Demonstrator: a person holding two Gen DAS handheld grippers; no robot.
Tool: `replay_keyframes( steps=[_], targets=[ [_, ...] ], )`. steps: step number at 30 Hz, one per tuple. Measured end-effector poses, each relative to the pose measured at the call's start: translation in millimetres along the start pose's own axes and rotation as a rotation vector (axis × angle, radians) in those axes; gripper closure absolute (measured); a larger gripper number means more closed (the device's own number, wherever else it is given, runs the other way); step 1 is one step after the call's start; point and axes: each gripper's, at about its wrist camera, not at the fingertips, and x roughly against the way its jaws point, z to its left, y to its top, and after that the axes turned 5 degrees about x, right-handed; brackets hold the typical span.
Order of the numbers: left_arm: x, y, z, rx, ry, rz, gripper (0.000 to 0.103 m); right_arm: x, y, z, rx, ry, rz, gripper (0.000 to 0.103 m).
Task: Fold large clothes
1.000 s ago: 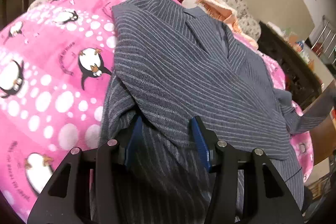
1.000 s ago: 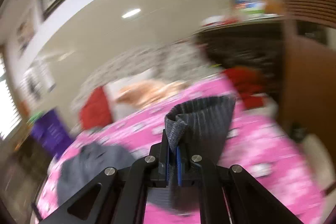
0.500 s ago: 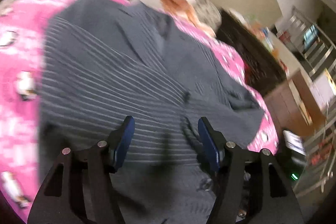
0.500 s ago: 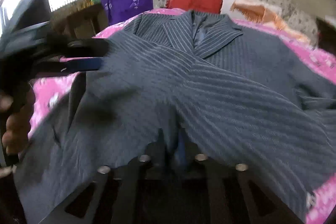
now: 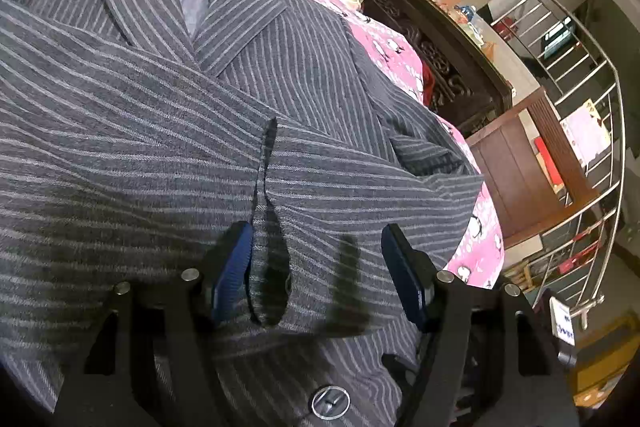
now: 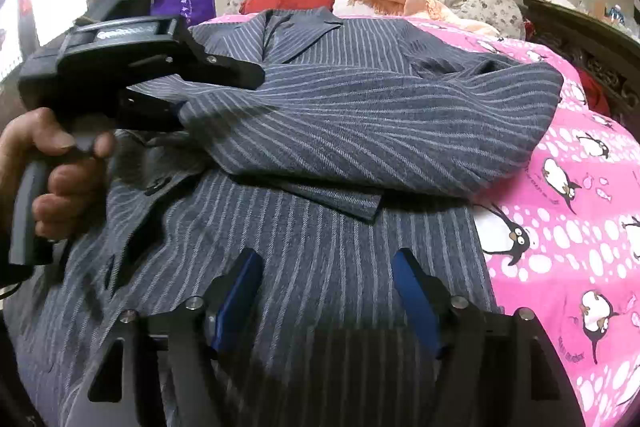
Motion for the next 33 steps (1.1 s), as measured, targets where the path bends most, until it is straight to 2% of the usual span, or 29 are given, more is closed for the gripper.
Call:
replay_keyframes(
  steps=[1, 2, 4, 6, 9, 12, 14, 15, 16, 17, 19, 22, 23, 25, 26, 27, 28, 29, 30, 31, 33],
  targets=[
    [0.3, -3.2, -2.1, -0.010, 0.012, 0.005, 0.060, -1.0, 3.5, 1.3, 0.002, -0.002, -0.001, 0.035],
    [-1.4, -6.8, -2.4, -0.021, 0.014, 0.015, 0.067, -1.0, 4.0, 0.6, 0.000, 0.000, -0.002, 0.034],
    [-2.7, -13.5, -10.0, -0.073, 0.038, 0.024, 0.089, 1.0, 3.6, -1.6, -0.009, 0.009, -0.002, 0.034],
    [-2.5, -15.9, -13.6, -0.102, 0.077, 0.001, 0.093, -0.7, 2.8, -1.6, -0.014, 0.015, -0.001, 0.033],
    [0.2, -15.9, -20.3, -0.127, 0.080, -0.029, 0.096, -2.4, 3.8, -2.2, -0.016, 0.016, -0.002, 0.032],
    [-3.0, -12.6, -22.6, -0.128, 0.062, -0.005, 0.095, -2.2, 3.5, -1.1, -0.015, 0.014, -0.001, 0.032],
    [-7.4, -9.1, -17.8, -0.117, 0.109, 0.014, 0.086, -2.0, 3.2, -1.4, -0.017, 0.016, -0.001, 0.032],
    [-9.4, -6.9, -10.8, -0.088, 0.121, 0.021, 0.069, -1.4, 2.8, -0.9, -0.017, 0.016, -0.002, 0.032],
    [-8.2, -7.8, -2.4, -0.065, 0.103, 0.023, 0.055, -0.8, 2.5, 0.2, -0.016, 0.015, -0.002, 0.032],
    [-8.7, -6.2, 1.1, -0.044, 0.070, 0.026, 0.051, -0.7, 1.9, 0.5, -0.015, 0.014, -0.002, 0.032],
    [-13.1, -2.7, 1.0, -0.034, 0.015, 0.045, 0.033, -0.5, 1.6, 0.0, -0.017, 0.017, -0.002, 0.032],
    [-22.1, -0.6, -10.7, -0.076, -0.002, 0.072, 0.021, -0.2, 1.2, -0.1, -0.017, 0.018, -0.001, 0.032],
    [-24.6, 0.1, -13.4, -0.085, -0.005, 0.078, 0.020, -0.4, 1.5, -0.3, -0.018, 0.018, 0.000, 0.032],
    [-35.2, 2.8, -17.5, -0.074, -0.078, 0.142, 0.021, -0.5, 1.5, -0.5, -0.018, 0.020, -0.001, 0.032],
    [-36.6, 3.1, -19.5, -0.076, -0.086, 0.152, 0.022, -0.6, 1.5, -0.5, -0.018, 0.020, -0.001, 0.032],
    [-38.4, 1.3, -24.6, -0.091, -0.099, 0.167, 0.030, -0.6, 1.5, -0.6, -0.019, 0.021, -0.001, 0.032],
    [-40.8, -1.8, -28.1, -0.099, -0.135, 0.197, 0.045, -0.6, 1.4, -0.6, -0.019, 0.021, -0.001, 0.032],
    [-41.8, -4.2, -29.4, -0.102, -0.141, 0.208, 0.052, -0.7, 1.5, -0.6, -0.019, 0.021, -0.001, 0.032],
    [-43.3, -6.7, -29.4, -0.109, -0.131, 0.211, 0.064, -0.7, 1.5, -0.7, -0.019, 0.021, -0.001, 0.032],
    [-43.3, -5.6, -26.8, -0.110, -0.122, 0.206, 0.071, -0.7, 1.6, -0.7, -0.019, 0.021, -0.001, 0.032],
    [-46.1, -2.5, -19.9, -0.082, -0.088, 0.180, 0.078, -0.8, 1.7, -0.7, -0.019, 0.021, 0.000, 0.032]
  ],
)
